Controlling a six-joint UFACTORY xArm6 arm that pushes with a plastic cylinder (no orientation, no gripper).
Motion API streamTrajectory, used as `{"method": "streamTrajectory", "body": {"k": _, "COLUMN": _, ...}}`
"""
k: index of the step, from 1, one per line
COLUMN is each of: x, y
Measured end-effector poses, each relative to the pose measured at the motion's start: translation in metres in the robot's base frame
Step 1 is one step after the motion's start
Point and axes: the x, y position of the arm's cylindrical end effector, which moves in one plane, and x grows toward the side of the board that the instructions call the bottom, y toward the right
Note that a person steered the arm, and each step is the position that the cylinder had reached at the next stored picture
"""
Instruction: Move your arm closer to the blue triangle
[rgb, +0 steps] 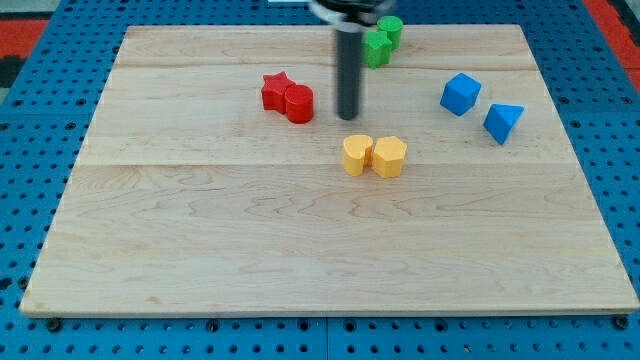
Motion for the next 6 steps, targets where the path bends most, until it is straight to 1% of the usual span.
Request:
{"method": "streamTrajectory", "body": {"k": 1, "x": 0.069, "y": 0.091}}
{"method": "streamTrajectory", "body": {"k": 2, "x": 0.098, "y": 0.157}}
{"method": "streamTrajectory", "body": {"k": 4, "x": 0.025, "y": 0.161}}
{"method": "streamTrajectory", "body": {"k": 5, "x": 0.001, "y": 0.135}}
{"method": "streamTrajectory", "body": {"k": 6, "x": -0.006, "y": 0.134}}
